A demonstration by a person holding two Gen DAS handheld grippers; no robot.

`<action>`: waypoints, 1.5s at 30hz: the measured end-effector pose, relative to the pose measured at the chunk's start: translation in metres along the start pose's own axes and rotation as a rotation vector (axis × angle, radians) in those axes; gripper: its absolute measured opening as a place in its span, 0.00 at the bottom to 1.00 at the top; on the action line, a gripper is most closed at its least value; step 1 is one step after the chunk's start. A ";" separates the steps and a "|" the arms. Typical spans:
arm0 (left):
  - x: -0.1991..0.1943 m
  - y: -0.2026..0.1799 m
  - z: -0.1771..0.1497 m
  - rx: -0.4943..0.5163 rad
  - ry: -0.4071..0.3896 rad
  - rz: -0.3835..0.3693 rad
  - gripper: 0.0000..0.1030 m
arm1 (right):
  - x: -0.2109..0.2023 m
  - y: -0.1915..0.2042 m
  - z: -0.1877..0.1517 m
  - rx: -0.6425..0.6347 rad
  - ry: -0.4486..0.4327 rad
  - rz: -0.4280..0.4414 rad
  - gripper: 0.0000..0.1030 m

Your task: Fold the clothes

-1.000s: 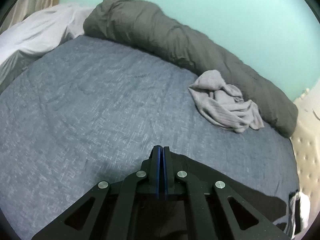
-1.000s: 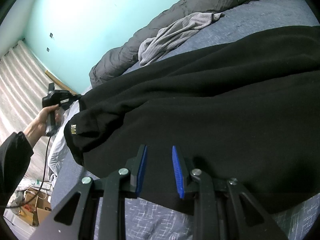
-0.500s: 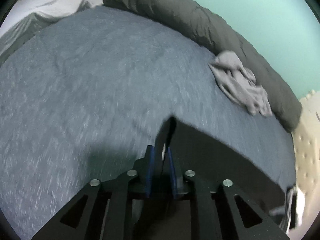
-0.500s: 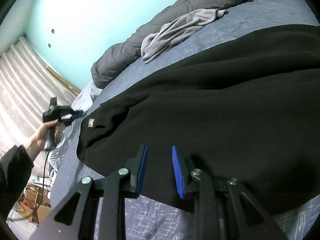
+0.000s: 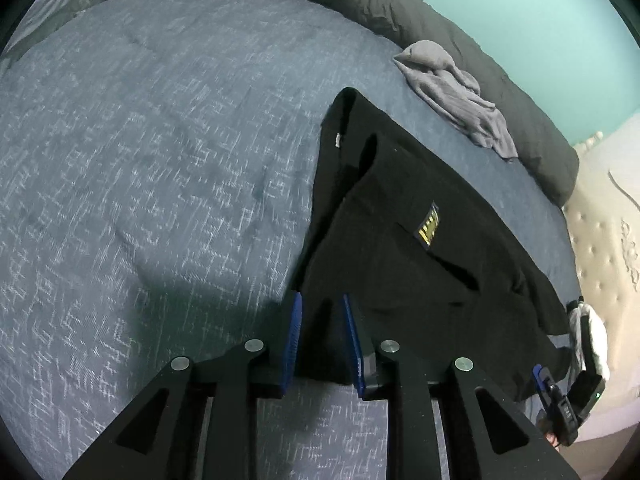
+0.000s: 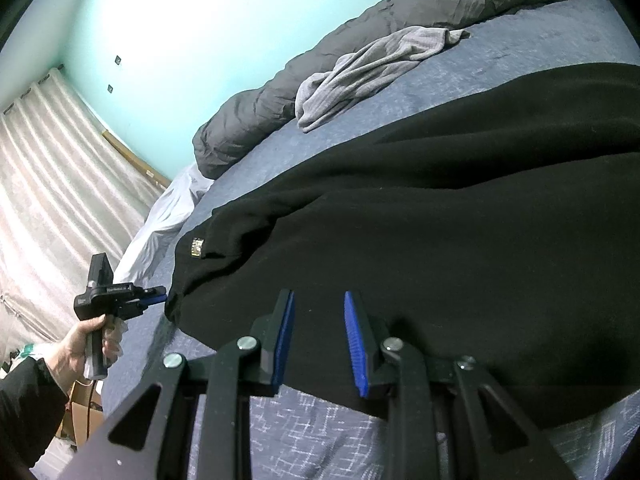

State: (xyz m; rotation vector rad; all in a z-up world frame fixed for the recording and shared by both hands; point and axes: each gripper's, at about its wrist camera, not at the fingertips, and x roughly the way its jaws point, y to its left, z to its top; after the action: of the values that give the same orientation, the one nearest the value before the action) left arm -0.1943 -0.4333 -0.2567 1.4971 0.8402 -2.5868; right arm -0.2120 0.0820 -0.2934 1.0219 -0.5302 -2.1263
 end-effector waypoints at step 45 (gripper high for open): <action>0.018 -0.015 -0.030 0.183 0.013 0.186 0.13 | 0.005 -0.004 0.002 0.012 0.006 -0.004 0.25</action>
State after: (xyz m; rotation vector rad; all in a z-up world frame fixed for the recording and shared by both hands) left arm -0.1849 -0.4022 -0.2765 1.5546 0.4501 -2.5762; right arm -0.2175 0.0807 -0.2969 1.0363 -0.5389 -2.1253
